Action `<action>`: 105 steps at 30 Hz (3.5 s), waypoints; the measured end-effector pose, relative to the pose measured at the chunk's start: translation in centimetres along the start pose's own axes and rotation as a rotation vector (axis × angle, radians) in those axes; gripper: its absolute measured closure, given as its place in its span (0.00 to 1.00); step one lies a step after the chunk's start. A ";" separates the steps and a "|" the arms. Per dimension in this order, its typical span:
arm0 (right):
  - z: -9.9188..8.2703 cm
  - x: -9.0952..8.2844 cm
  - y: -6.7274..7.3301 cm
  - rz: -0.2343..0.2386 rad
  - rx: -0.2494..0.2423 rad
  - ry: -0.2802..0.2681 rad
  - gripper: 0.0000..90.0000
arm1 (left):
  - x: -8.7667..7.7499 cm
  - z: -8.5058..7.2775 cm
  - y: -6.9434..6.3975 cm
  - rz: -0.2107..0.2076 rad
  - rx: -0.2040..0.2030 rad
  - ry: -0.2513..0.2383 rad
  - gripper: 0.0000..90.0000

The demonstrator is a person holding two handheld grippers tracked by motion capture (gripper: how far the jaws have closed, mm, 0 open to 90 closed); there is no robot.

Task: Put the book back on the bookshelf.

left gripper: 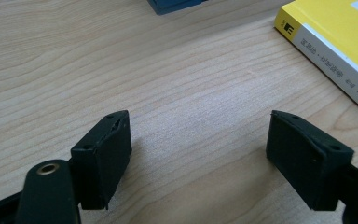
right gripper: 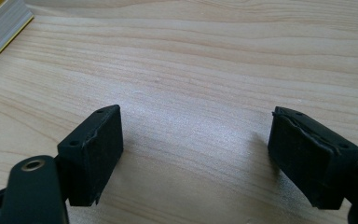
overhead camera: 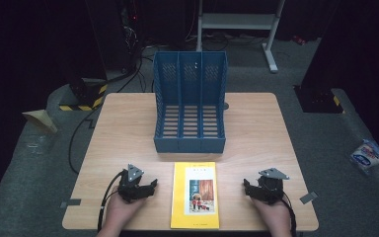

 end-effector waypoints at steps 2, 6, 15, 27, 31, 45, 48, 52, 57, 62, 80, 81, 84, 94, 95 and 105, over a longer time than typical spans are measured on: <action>0.0 0.0 0.0 0.000 0.002 0.001 0.20 | 0.0 0.0 0.0 0.000 0.000 0.000 0.25; 0.0 0.0 0.0 0.001 -0.001 0.000 0.20 | 0.0 0.0 0.1 0.004 0.004 0.004 0.22; 0.0 0.0 0.0 0.000 0.000 -0.001 0.20 | 0.1 -0.1 0.2 0.011 -0.012 0.011 0.20; 1.3 -1.7 0.7 0.024 0.004 -0.077 0.33 | -0.2 -0.1 0.1 -0.013 -0.015 0.052 0.20; 1.9 -2.5 1.9 0.044 -0.019 -0.111 0.34 | -0.5 0.3 -0.6 -0.044 -0.029 0.030 0.21; 2.5 -3.4 7.0 0.152 -0.072 -0.143 0.36 | -1.9 1.5 -6.7 -0.207 0.013 -0.044 0.24; 2.4 -3.3 8.2 0.178 -0.093 -0.131 0.36 | -1.8 1.5 -7.6 -0.220 0.026 -0.039 0.24; 2.1 -3.2 10.0 0.221 -0.114 -0.119 0.36 | -1.7 1.3 -8.8 -0.244 0.038 -0.031 0.24; 1.6 -2.8 11.9 0.274 -0.129 -0.099 0.35 | -1.4 0.9 -10.2 -0.276 0.043 -0.005 0.24; 1.0 -2.3 13.2 0.318 -0.144 -0.062 0.33 | -1.0 0.6 -10.9 -0.288 0.052 0.019 0.23; 0.1 -1.4 15.0 0.380 -0.138 0.003 0.28 | -0.8 0.3 -12.3 -0.326 0.033 0.037 0.20; 0.1 -1.3 15.1 0.384 -0.126 0.009 0.28 | -0.8 0.3 -12.3 -0.326 0.033 0.037 0.20; 0.1 -1.2 15.0 0.388 -0.121 0.013 0.27 | -0.8 0.4 -12.3 -0.320 0.032 0.033 0.20; 0.4 -1.0 13.0 0.355 -0.032 0.021 0.29 | 1.0 2.3 -14.2 -0.324 0.041 0.051 0.23; 0.4 -0.9 12.5 0.344 -0.023 0.018 0.30 | 1.2 2.5 -14.4 -0.324 0.050 0.054 0.23; 0.7 -0.7 10.5 0.341 0.025 0.007 0.37 | -0.6 1.7 -14.9 -0.338 0.160 0.007 0.40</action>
Point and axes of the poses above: each handheld gripper's, and its own axes: x roughly forward along the jaws, z roughly out of its top, y roughly to its left, the point moved 10 cm from there along x, roughly forward along the jaws, and after that the axes turned 2 degrees about y, right-handed, at the moved point
